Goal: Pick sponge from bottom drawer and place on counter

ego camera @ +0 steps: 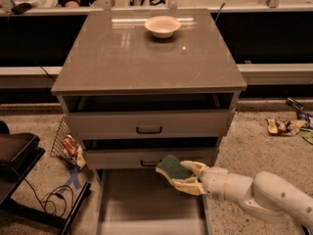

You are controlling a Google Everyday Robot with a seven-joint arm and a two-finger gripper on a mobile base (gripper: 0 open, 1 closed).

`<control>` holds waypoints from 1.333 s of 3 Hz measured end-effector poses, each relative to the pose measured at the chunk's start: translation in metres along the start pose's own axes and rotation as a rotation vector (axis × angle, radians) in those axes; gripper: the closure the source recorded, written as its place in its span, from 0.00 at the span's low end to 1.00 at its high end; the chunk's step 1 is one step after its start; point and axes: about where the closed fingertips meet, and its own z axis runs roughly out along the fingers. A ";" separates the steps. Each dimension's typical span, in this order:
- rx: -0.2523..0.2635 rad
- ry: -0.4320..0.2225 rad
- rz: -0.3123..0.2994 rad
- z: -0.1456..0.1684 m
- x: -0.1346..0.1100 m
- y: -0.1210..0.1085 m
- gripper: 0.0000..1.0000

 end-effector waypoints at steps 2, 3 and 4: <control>0.097 -0.007 -0.037 -0.089 -0.137 0.009 1.00; 0.120 -0.009 -0.076 -0.112 -0.185 0.003 1.00; 0.135 -0.010 -0.127 -0.131 -0.250 -0.031 1.00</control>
Offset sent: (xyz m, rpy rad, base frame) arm -0.0204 -0.0651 0.2245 -0.0536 -0.1023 -0.1279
